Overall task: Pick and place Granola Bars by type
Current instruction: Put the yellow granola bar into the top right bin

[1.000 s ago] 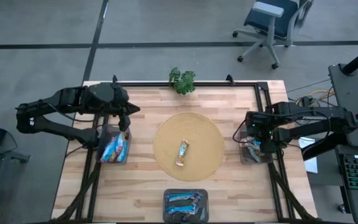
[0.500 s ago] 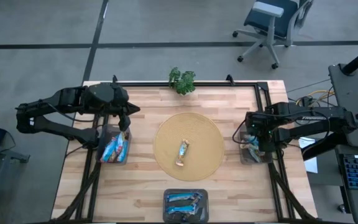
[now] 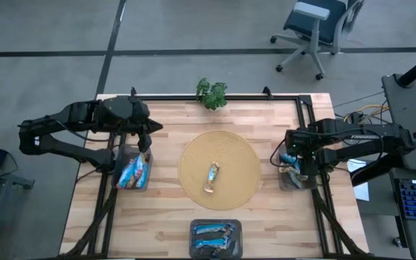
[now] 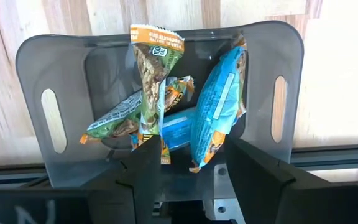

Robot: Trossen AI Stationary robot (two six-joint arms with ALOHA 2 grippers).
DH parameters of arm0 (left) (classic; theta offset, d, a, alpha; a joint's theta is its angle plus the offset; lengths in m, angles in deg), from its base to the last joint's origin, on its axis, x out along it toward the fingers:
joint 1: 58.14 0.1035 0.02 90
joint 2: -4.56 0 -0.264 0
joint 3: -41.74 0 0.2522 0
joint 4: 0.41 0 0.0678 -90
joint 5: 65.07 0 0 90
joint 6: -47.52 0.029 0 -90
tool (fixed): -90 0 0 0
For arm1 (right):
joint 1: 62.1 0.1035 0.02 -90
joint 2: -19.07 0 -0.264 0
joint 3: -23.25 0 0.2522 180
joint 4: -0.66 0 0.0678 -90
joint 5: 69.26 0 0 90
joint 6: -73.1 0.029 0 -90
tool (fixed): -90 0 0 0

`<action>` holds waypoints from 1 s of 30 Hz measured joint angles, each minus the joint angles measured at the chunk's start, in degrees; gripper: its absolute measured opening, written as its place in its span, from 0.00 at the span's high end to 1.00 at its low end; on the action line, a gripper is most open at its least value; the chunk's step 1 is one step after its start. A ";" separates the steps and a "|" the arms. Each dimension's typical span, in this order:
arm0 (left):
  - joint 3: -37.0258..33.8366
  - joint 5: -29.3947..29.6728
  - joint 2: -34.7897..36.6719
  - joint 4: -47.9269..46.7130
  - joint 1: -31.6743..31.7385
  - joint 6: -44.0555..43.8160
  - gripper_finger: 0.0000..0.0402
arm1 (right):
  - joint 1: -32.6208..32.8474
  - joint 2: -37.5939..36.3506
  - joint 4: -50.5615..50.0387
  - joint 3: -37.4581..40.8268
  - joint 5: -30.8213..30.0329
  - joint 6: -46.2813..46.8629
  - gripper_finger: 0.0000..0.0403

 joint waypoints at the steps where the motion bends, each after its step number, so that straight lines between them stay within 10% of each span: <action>1: 0.00 0.00 0.00 0.00 -0.02 0.00 1.00 | 0.00 0.00 0.02 0.00 0.00 0.00 0.58; 30: 0.00 0.00 0.01 -0.02 0.00 0.27 1.00 | 0.02 7.16 22.15 -14.84 0.25 -3.71 0.58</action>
